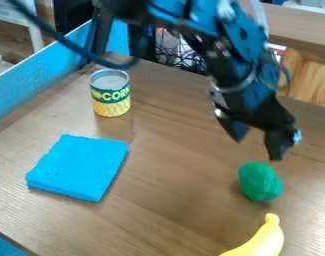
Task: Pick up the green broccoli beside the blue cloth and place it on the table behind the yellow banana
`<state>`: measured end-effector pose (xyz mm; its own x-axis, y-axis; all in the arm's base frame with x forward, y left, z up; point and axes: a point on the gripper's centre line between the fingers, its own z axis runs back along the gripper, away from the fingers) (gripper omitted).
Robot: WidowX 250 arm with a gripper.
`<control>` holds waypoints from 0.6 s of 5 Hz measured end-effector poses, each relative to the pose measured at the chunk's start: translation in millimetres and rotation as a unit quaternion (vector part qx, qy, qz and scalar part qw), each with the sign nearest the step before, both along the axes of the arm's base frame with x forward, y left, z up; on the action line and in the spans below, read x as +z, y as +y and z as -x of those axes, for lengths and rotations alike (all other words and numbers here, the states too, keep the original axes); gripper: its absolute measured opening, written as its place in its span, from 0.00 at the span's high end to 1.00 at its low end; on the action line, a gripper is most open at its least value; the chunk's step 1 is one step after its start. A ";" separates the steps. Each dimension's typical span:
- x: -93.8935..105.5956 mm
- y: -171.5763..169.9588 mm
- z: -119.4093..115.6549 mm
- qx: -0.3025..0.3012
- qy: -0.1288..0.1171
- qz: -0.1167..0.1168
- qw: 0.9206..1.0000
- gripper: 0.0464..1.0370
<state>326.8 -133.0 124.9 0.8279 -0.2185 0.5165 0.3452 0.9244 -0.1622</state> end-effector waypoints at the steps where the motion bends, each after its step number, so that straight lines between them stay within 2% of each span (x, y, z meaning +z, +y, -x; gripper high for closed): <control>1: 25.9 39.3 40.0 0.019 0.006 -0.047 0.999 0.04; 2: 34.0 79.2 78.8 0.086 0.069 -0.126 0.986 0.04; 3: 39.0 119.4 105.9 0.166 0.134 -0.145 0.966 0.04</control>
